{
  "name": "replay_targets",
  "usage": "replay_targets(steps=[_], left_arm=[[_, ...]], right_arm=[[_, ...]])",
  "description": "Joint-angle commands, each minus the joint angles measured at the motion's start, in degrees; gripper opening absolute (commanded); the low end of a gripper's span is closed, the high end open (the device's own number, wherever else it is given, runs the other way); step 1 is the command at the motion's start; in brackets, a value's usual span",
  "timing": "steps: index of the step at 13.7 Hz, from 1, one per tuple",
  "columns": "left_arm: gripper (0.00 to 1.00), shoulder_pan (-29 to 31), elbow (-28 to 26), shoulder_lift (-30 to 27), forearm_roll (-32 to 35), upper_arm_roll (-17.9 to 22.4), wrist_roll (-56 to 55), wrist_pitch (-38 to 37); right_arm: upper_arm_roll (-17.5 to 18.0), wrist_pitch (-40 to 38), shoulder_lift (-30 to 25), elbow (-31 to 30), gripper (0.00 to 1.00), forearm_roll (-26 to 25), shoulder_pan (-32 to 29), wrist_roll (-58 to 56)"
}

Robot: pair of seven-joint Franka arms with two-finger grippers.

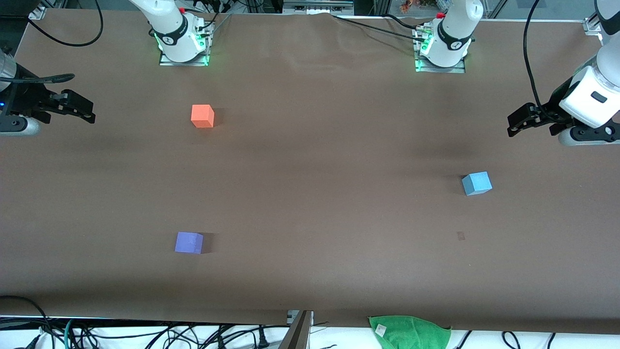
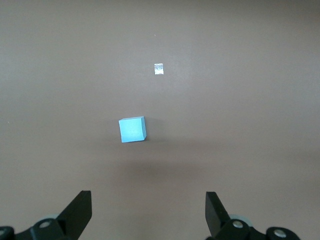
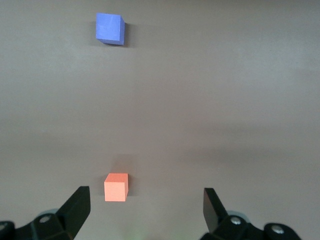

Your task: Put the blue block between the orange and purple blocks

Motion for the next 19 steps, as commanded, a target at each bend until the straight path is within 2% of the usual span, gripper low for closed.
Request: replay_targets(steps=[1,19], left_arm=[[1.00,0.24,1.35,0.57,-0.58,0.05,1.28,-1.13],[1.00,0.33,1.43,1.54,-0.58,-0.31,1.56,-1.13]], right_arm=[[0.34,0.35,-0.38,-0.32,1.00,0.76,-0.76,-0.95],[0.34,0.35,-0.38,-0.32,1.00,1.55,-0.76,-1.13]])
